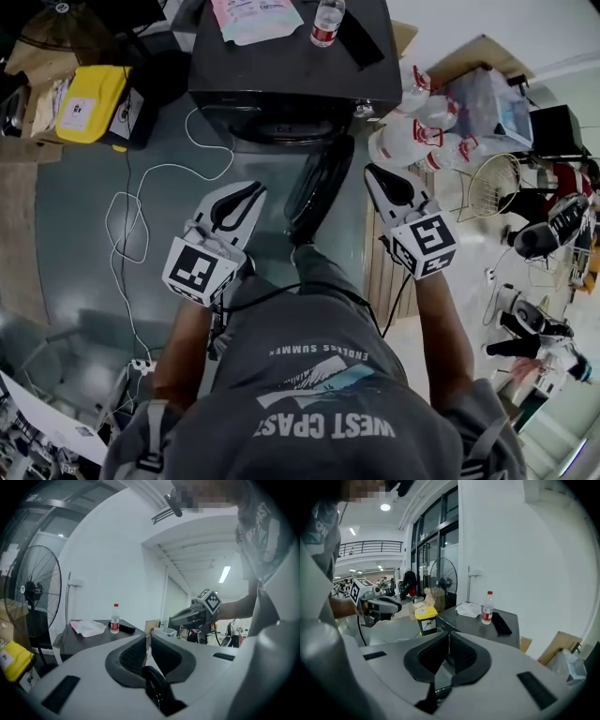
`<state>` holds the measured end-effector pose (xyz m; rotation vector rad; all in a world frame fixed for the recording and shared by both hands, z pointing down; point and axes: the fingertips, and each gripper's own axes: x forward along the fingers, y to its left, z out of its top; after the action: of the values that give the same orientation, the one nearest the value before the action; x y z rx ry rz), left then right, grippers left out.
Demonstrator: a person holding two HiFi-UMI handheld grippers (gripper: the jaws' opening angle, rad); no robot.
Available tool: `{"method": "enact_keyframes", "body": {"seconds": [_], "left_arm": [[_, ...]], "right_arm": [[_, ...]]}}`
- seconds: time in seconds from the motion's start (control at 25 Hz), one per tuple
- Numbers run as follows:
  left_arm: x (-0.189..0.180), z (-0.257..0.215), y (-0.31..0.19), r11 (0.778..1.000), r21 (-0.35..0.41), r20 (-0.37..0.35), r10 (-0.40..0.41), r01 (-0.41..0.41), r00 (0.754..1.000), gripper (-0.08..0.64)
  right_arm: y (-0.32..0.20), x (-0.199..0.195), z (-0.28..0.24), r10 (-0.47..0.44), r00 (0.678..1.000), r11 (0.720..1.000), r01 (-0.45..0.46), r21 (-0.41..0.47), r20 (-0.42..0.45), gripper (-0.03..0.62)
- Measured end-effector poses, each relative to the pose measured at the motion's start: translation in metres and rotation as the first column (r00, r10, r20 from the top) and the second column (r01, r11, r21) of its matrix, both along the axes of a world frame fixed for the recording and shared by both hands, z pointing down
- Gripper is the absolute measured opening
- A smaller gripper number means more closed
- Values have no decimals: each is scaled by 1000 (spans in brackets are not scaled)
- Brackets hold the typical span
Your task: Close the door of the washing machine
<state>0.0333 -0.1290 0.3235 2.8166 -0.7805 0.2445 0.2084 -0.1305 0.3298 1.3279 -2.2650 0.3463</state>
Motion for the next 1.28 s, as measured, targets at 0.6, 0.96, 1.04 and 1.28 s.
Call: {"method": "enact_keyframes", "body": {"seconds": [0.6,0.96,1.04,1.28], "left_arm": [[80,150,0,972,-231,68,64,-46,996,48],[108,233,24,929,-366,128,116,-62,985,120],[116,249,31,917,-392,137,132,-69,982,146],[142,291,48,891,-447,163,174,-84,971,233]], "right_arm": [[-25,9,165,-362,923,899,309,-312,-129,53],[-6,15,239,-601,775,761,479,-438,-197,113],[0,17,255,-658,722,719,515,-467,-216,139],[14,27,297,-807,530,576,604,-552,-262,210]]}}
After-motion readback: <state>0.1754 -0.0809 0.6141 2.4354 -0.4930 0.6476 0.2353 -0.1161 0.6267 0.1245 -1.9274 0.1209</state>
